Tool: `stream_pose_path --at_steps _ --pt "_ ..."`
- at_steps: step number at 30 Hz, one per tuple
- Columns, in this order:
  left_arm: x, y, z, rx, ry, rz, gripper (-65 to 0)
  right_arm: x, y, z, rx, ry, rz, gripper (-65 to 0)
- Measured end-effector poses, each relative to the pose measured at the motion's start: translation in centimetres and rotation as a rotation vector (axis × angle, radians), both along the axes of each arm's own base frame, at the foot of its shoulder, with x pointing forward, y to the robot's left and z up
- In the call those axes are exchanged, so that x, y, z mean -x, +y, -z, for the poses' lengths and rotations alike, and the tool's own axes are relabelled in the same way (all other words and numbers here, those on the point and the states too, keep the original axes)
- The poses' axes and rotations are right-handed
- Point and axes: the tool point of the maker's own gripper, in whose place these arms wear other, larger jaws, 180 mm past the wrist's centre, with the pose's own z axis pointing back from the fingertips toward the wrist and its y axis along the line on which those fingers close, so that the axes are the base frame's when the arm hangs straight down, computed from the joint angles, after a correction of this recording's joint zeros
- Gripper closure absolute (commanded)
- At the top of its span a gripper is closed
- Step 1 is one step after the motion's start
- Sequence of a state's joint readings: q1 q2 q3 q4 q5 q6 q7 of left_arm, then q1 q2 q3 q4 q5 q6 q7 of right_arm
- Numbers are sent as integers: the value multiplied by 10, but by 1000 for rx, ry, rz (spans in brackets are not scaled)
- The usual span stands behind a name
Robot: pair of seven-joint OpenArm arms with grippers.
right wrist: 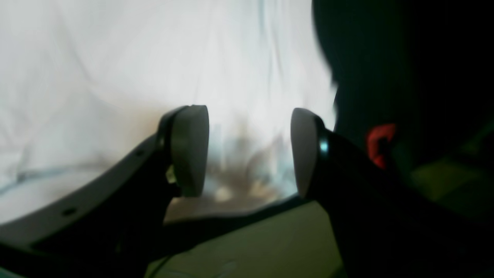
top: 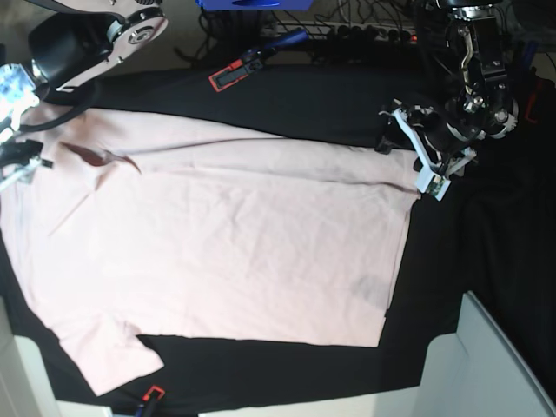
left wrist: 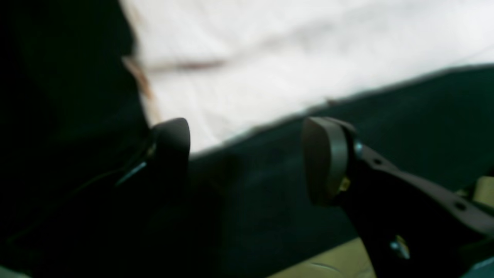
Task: Fold the T-shirt properly
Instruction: 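Release the shirt and raise both grippers away from it, then grasp the shirt corner with the left gripper and pull it outward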
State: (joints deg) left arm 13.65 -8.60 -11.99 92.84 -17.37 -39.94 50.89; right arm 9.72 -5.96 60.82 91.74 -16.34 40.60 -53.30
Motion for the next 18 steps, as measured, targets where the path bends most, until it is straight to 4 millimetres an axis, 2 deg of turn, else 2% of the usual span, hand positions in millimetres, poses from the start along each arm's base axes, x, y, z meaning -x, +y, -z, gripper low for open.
stream_pose_path --at_steps 2,5,9,11,14,18 --pt "-3 -1 0 61 -7 -25 -423 20 -11 3 -74 -14 132 -328" --pt "6 7 8 74 23 -63 -415 41 -20 17 -151 7 198 -328" --pt "24 -1 21 73 77 -49 -410 45 -20 37 -264 -21 240 -328" --pt "22 -3 19 89 65 -56 -410 50 -24 46 -310 -39 278 -328" --pt "22 3 18 74 65 -59 -410 63 -33 59 -365 -25 320 -328" --pt "22 4 18 70 67 -57 -410 71 -41 61 -383 -43 371 -326"
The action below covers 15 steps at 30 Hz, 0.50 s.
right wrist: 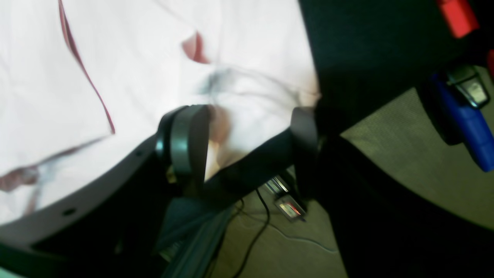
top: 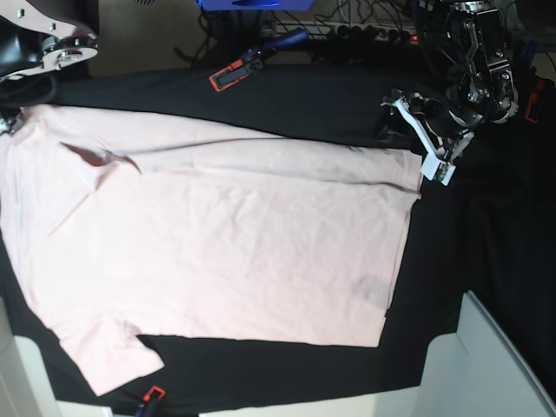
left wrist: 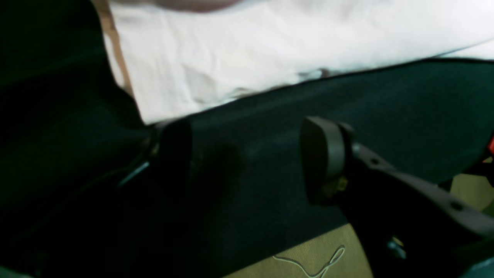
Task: Fold the T-shirt properly
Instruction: 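Grasp the shirt corner with the left gripper and pull it outward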
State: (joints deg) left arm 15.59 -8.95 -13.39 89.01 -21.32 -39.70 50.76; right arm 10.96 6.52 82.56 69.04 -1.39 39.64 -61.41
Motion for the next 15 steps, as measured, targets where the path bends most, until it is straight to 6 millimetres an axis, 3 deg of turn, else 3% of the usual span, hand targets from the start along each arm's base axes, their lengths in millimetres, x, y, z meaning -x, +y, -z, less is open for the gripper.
stream_pose_path --at_steps 5,11,15 --pt "16 -2 7 8 35 1 -410 17 5 6 -26 49 0 -326" --pt "19 -13 11 39 41 -6 -411 10 21 13 -55 34 -9 -326" --pt "21 -19 12 53 45 -14 -417 10 18 11 -49 33 -10 -326"
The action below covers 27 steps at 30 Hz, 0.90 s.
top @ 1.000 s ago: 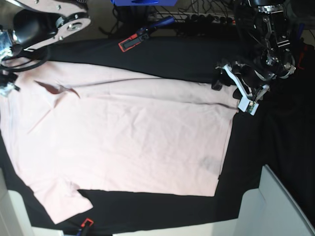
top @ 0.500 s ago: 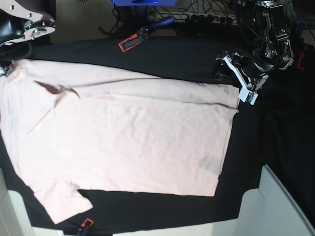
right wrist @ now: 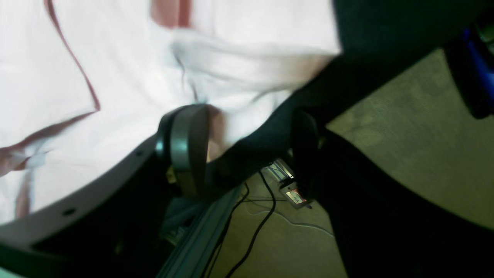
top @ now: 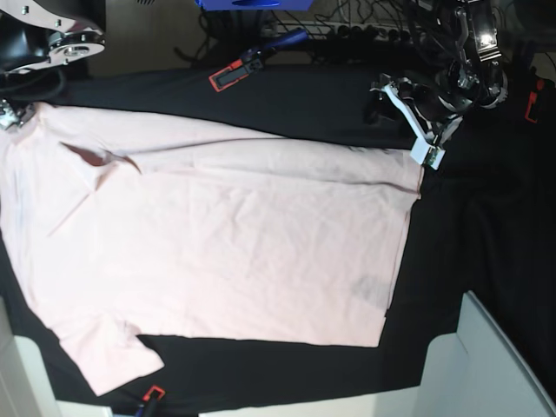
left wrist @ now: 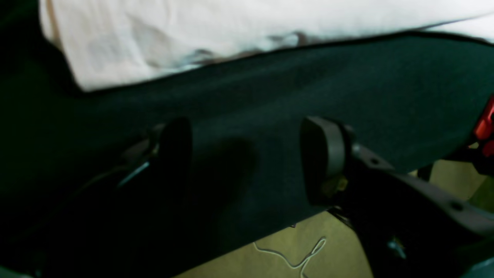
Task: Fold the T-shirt properly
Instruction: 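Grasp the shirt corner with the left gripper and pull it outward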
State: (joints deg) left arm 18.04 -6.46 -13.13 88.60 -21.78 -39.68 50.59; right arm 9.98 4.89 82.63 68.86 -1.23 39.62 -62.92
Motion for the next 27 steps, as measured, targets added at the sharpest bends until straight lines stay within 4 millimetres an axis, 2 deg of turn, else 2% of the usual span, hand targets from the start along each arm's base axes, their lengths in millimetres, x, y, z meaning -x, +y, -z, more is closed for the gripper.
stream_pose_path --at_steps 5,9,12,14,16,19,22,25,27 --pt "0 -20 5 58 7 -23 -417 -13 5 -1 6 0 -55 -326" --pt "5 -27 15 108 24 -65 -415 -11 6 0 4 6 -56 -326" --pt "-4 -17 11 199 -48 -203 -413 -10 4 -1 8 7 -56 -326" --pt "-2 1 11 242 -67 -307 -413 -7 3 -1 16 14 -62 -326" --pt "-1 15 11 252 -72 -337 -413 -2 2 0 17 26 -60 -326" --pt "-18 23 8 282 -101 -373 -413 1 3 1 16 30 -61 -326" --pt "-38 21 5 368 -133 -427 -413 -2 2 0 17 22 -59 -326" --pt "-49 32 7 416 -144 -498 -413 3 1 1 18 33 -59 -326" --pt "-49 34 7 425 -147 -508 -413 5 1 1 17 37 -59 -326"
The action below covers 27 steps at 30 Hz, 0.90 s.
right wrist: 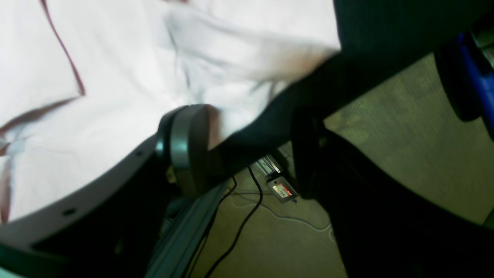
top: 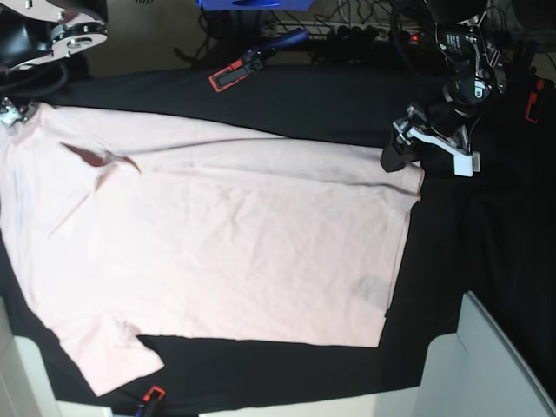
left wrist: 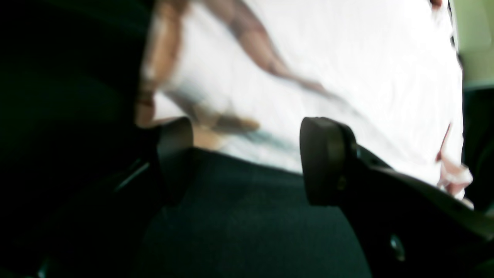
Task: Fold the T-shirt properly
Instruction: 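Grasp the shirt corner with the left gripper and pull it outward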
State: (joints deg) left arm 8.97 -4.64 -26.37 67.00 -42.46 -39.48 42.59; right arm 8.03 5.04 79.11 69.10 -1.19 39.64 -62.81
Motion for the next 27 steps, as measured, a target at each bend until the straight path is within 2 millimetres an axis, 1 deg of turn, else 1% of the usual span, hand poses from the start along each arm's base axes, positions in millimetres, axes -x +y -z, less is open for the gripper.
stream_pose_path --at_steps 2,3,5,8,10,12,16,18,22,27 --pt "7 -1 2 3 4 -5 -413 0 0 0 -1 0 0 -326" --pt "15 -2 3 22 7 -21 -413 2 0 0 0 5 0 -326" --pt "29 4 4 62 2 -84 -413 4 0 1 2 4 1 -326" --pt "51 33 3 85 -1 -231 -413 6 -2 1 6 8 2 -326" --pt "58 44 3 74 2 -265 -413 5 -2 0 7 7 2 -326" --pt "54 45 1 73 -4 -264 -413 6 -2 0 6 8 2 -326" --pt "27 45 -6 83 -45 -280 -413 -1 1 0 14 20 -48 -326" --pt "18 45 -10 89 -65 -286 -413 -6 4 0 10 9 -53 -326" --pt "14 44 -12 97 -77 -294 -413 -5 5 1 8 10 -53 -326" --pt "5 34 -2 149 -63 -307 -413 -5 4 0 10 10 -54 -326"
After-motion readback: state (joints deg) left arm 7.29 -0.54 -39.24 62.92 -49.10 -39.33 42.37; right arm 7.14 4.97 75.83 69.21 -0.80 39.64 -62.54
